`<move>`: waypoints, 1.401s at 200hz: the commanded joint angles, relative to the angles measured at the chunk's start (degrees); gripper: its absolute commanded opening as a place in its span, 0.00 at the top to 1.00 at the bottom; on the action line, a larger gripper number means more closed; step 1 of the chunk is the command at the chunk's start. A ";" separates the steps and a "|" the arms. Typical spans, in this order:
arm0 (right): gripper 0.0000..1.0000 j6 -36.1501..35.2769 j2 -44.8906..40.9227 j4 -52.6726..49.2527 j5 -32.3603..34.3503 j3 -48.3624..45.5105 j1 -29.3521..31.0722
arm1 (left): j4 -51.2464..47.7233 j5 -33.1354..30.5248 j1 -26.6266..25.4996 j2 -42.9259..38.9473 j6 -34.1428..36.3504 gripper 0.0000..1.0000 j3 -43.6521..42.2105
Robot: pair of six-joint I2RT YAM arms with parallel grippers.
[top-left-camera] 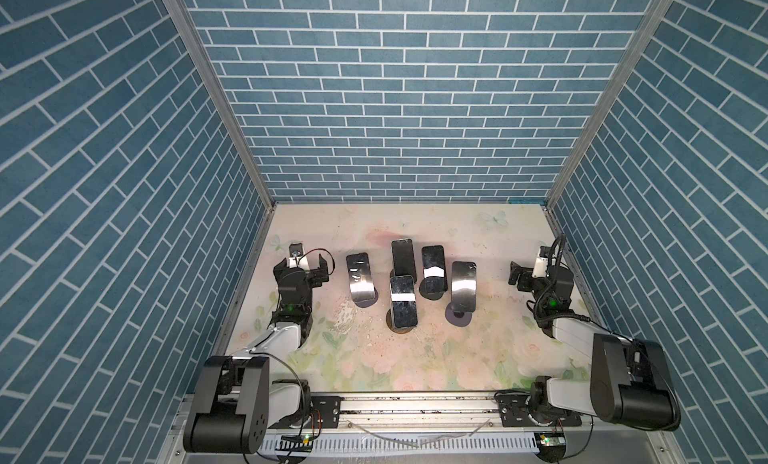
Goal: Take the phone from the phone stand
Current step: 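Raise both arms from rest and reach toward the row of phones, then close the right gripper on the black phone while the left hovers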
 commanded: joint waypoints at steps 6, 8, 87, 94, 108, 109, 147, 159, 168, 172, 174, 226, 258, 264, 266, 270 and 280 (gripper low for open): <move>0.01 3.45 -4.63 -10.15 0.02 3.16 0.46 | -14.35 -2.46 0.13 -1.75 -6.46 0.00 5.92; 0.01 3.73 -4.95 -10.74 0.25 3.27 0.50 | -15.15 -2.38 0.23 -1.87 -6.85 0.00 6.36; 0.06 9.84 -12.40 -27.84 6.93 9.08 6.70 | -27.73 6.67 -1.80 -3.44 -18.20 0.00 14.27; 0.04 10.56 -12.37 -29.73 7.51 10.11 7.66 | -28.20 7.14 -2.42 -3.51 -18.75 0.00 14.67; 0.01 12.35 -12.08 -33.48 8.73 12.61 9.70 | -29.63 7.20 -4.44 -3.04 -18.87 0.00 16.14; 0.01 12.51 -12.07 -33.78 8.82 12.77 9.85 | -29.79 7.17 -4.64 -3.02 -18.76 0.00 16.28; 0.01 17.33 -10.84 -42.28 12.58 19.06 15.59 | -36.28 7.58 -11.89 -0.50 -16.08 0.00 22.86; 0.01 18.00 -10.31 -45.33 14.72 21.74 18.00 | -37.75 8.23 -13.59 0.06 -15.82 0.00 24.52; 0.01 18.46 -9.60 -47.46 15.54 23.71 19.66 | -38.20 8.83 -14.71 0.38 -15.78 0.00 25.40; 0.01 18.78 -9.25 -48.45 15.87 24.55 20.30 | -38.22 9.22 -15.16 0.48 -15.85 0.00 25.74; 0.01 19.03 -9.01 -49.01 16.06 25.01 20.65 | -38.22 9.41 -15.41 0.52 -15.90 0.00 25.84; 0.01 23.59 -1.05 -60.18 18.76 35.29 29.54 | -33.47 14.40 -21.25 2.06 -16.08 0.00 26.61; 0.01 25.55 1.75 -62.14 21.00 38.31 34.25 | -33.74 16.22 -22.93 3.31 -16.18 0.00 27.82; 0.01 25.88 2.19 -62.17 21.01 38.73 34.88 | -33.97 16.59 -23.02 3.53 -16.26 0.00 28.13; 0.01 26.04 2.31 -62.24 21.10 38.86 35.10 | -34.06 16.73 -23.05 3.65 -16.27 0.00 28.24; 0.01 26.29 2.54 -62.37 21.06 39.15 35.50 | -34.23 16.86 -23.05 3.87 -16.27 0.00 28.39; 0.01 26.79 3.33 -62.55 21.18 39.80 36.55 | -34.71 17.45 -23.34 4.31 -16.29 0.00 28.78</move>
